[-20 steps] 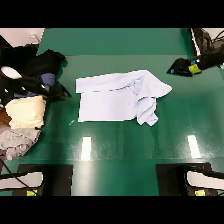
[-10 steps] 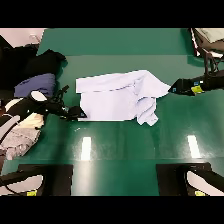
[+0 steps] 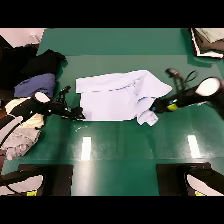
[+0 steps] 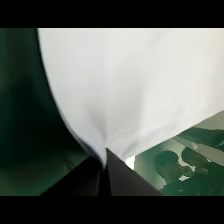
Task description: Fold the shirts.
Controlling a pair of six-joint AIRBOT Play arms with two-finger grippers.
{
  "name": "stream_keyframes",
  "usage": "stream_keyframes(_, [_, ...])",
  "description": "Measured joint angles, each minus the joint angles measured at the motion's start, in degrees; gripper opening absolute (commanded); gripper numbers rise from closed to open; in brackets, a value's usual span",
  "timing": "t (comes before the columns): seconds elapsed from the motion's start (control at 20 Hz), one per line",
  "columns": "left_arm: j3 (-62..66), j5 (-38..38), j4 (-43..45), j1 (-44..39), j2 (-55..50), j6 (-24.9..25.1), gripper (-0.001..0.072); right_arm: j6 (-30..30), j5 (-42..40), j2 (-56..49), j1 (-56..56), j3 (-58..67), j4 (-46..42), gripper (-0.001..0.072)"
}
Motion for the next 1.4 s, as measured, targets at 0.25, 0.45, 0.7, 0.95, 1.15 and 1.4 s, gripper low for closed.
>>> stream_keyframes(0.25, [1.75, -0.85, -0.52, -0.04, 0.17, -0.02, 0.0022, 5.70, -9.62, -3.96, 9.77, -5.18, -3.93, 0.0438])
stream_keyframes(0.45, [2.62, -0.98, -0.63, -0.04, 0.20, -0.07, 0.0022, 12.98, -12.41, -5.73, 14.71, -5.95, -13.20, 0.0439])
stream_keyframes(0.7, [2.91, -0.81, -0.72, -0.04, 0.20, -0.07, 0.0022, 18.73, -15.17, -6.71, 17.44, -6.49, -18.91, 0.0410])
stream_keyframes(0.95, [3.50, -0.70, -0.74, -0.04, 0.20, -0.07, 0.0022, 20.76, -16.72, -8.37, 18.51, -6.56, -20.57, 0.0022])
stream_keyframes(1.15, [7.50, -3.10, 1.22, -0.04, 1.07, -0.09, 0.0021, 21.05, -12.11, -3.96, 17.20, -6.80, -22.18, 0.0023])
stream_keyframes(1.4, [18.49, -7.89, 9.38, -0.07, 7.15, -1.86, 0.0022, 20.09, -2.56, 11.04, 6.45, -6.49, -23.26, 0.0022])
